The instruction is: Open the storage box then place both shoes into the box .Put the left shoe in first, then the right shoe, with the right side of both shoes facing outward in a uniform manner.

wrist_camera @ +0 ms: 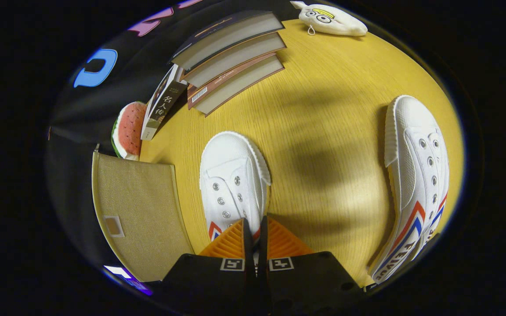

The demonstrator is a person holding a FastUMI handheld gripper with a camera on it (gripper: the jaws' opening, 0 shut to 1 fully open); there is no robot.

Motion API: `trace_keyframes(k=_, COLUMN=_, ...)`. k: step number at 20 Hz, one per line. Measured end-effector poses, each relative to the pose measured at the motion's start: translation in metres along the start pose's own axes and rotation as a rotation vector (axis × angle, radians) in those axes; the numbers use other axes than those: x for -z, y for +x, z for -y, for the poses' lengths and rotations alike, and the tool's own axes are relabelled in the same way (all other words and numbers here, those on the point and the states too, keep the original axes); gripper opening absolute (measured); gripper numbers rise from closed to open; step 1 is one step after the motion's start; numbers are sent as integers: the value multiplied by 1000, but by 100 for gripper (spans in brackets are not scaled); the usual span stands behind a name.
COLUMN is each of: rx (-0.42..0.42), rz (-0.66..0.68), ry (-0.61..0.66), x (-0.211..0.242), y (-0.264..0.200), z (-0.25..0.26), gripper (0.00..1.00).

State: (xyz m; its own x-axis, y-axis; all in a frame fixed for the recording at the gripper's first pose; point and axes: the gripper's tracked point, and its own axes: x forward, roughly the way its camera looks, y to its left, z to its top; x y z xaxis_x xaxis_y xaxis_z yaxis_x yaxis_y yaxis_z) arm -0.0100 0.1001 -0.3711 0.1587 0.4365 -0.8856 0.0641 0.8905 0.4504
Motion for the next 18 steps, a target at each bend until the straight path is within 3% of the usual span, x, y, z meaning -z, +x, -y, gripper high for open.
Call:
trace_keyframes(k=6, rx=-33, rz=38, ry=20, x=2, y=-23, z=-14, gripper=5)
trace_keyframes(k=11, rx=-34, rz=98, ry=-8, x=-6, y=-72, z=-29, gripper=5)
trace_keyframes(k=18, rx=-83, rz=194, ry=-20, x=-22, y=-143, z=-94, gripper=5)
